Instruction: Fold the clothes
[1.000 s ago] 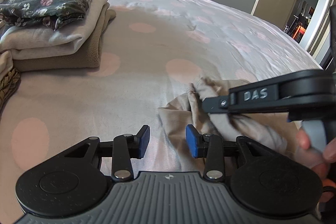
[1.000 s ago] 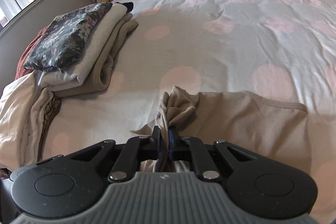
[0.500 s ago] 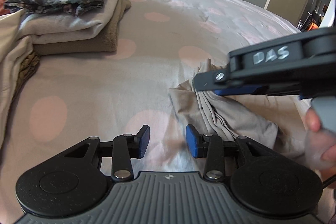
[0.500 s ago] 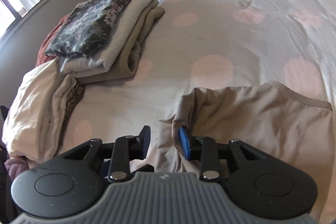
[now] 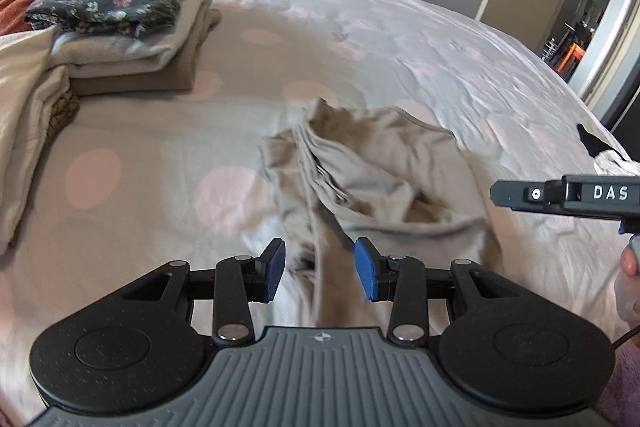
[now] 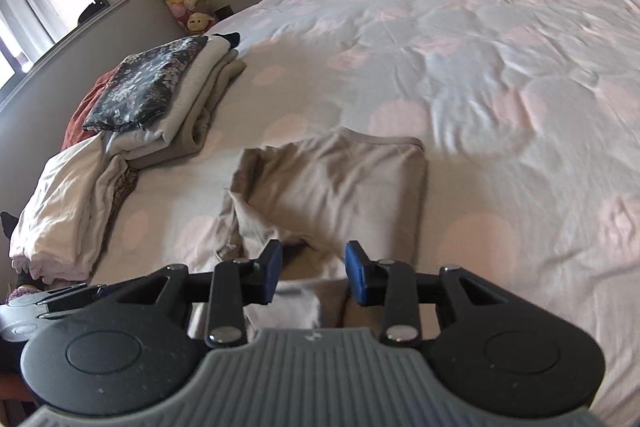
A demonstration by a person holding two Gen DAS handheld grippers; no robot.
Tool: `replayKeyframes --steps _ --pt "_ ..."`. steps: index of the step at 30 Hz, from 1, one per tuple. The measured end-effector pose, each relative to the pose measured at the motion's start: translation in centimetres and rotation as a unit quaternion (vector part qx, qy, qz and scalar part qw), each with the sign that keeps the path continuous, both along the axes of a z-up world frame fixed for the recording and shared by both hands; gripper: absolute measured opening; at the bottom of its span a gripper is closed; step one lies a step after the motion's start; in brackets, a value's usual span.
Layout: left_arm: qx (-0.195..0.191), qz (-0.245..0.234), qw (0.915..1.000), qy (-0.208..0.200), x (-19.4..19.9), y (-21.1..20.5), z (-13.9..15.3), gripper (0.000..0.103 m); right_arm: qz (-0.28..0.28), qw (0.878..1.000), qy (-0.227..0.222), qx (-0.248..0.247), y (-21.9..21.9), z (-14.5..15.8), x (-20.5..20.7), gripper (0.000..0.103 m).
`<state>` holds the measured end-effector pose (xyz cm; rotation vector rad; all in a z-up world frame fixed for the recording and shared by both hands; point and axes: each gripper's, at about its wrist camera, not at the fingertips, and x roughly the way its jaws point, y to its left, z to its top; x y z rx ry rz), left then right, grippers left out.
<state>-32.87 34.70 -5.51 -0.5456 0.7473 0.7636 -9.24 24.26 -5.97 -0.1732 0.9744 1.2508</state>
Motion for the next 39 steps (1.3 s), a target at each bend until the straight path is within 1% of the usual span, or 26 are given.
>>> replayKeyframes --steps 3,5,9,10,11,12,16,19,20,23,26,30,33,35,37,39 --pt "-0.005 -0.006 0.9999 0.012 0.2 -1.1 -0.4 0.036 0.000 1.000 0.012 -0.009 -1.2 -1.4 0.2 0.038" --pt "-0.009 -0.004 0.9998 0.015 0.1 -1.3 -0.4 0.036 0.009 1.000 0.017 -0.008 -1.2 -2.2 -0.2 0.038" --pt "-0.009 0.005 0.9997 0.020 -0.5 -1.5 -0.1 0.036 0.026 1.000 0.006 -0.010 -0.2 -3.4 -1.1 0.037" --pt "-0.006 0.007 0.9997 0.022 -0.6 -1.6 0.0 0.036 0.027 1.000 0.002 -0.012 0.0 -3.7 -1.3 0.032" --pt "-0.006 0.009 0.9997 0.021 -0.7 -1.5 0.0 0.036 0.029 1.000 0.002 -0.011 0.1 -3.9 -1.3 0.019" --pt "-0.008 0.011 0.9997 0.020 -0.8 -1.5 0.1 0.036 0.034 0.999 0.003 -0.007 0.1 -3.9 -1.5 0.014" --pt "-0.022 0.019 0.9996 0.002 -1.2 -1.1 0.2 0.036 0.059 0.998 -0.001 0.010 -0.3 -3.1 -2.6 0.007" --pt "-0.027 0.030 0.9991 -0.010 -1.5 -1.0 0.4 0.039 0.093 0.995 -0.012 0.026 -0.9 -2.0 -4.3 0.007" --pt "-0.027 0.034 0.9990 -0.013 -1.7 -1.0 0.5 0.043 0.110 0.993 -0.019 0.028 -0.9 -1.7 -5.2 0.007" --pt "-0.030 0.044 0.9984 -0.021 -2.2 -1.0 0.6 0.044 0.164 0.985 -0.050 0.027 -1.0 -1.4 -8.1 0.007" --pt "-0.036 0.054 0.9976 -0.025 -2.7 -0.8 0.4 0.045 0.205 0.976 -0.076 0.019 -0.9 -2.1 -10.5 0.007" --pt "-0.047 0.062 0.9966 -0.026 -3.1 -0.6 -0.2 0.045 0.245 0.966 -0.087 0.007 -0.5 -4.0 -12.9 0.008" --pt "-0.055 0.062 0.9961 -0.028 -3.3 -0.5 -0.5 0.045 0.259 0.963 -0.076 -0.003 -0.2 -4.9 -13.6 0.008" --pt "-0.064 0.065 0.9953 -0.032 -3.6 -0.4 -0.8 0.046 0.259 0.963 -0.073 -0.007 -0.3 -4.9 -13.5 0.011" --pt "-0.083 0.066 0.9933 -0.046 -4.0 -0.2 -1.2 0.049 0.253 0.965 -0.073 -0.007 -0.8 -4.6 -12.9 0.013" --pt "-0.100 0.058 0.9913 -0.063 -4.3 -0.2 -1.4 0.051 0.235 0.969 -0.073 -0.006 -1.8 -4.0 -11.9 0.014"
